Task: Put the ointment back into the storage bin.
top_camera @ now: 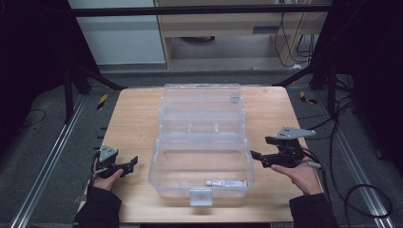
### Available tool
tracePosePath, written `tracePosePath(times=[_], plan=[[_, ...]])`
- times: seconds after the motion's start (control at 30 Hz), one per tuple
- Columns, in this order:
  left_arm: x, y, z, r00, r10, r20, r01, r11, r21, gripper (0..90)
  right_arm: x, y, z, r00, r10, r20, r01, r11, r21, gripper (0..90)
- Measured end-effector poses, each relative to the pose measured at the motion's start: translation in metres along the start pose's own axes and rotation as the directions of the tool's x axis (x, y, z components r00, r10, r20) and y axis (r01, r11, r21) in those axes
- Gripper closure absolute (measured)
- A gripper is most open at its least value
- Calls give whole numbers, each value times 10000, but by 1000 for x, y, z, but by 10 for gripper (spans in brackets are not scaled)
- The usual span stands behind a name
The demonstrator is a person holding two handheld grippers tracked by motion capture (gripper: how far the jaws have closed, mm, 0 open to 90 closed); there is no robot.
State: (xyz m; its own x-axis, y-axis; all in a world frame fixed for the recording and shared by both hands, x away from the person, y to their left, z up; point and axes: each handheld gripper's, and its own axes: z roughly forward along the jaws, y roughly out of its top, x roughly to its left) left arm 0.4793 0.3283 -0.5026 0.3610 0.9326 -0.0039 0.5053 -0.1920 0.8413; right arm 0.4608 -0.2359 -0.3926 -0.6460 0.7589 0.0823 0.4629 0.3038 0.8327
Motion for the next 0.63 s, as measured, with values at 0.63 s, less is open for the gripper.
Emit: tracePosePath(times=[0.63], plan=[[1, 0, -1, 10000, 26, 37, -26, 10000, 9, 93, -55, -56, 13, 9549, 2060, 2139, -2048, 9784, -279, 150]])
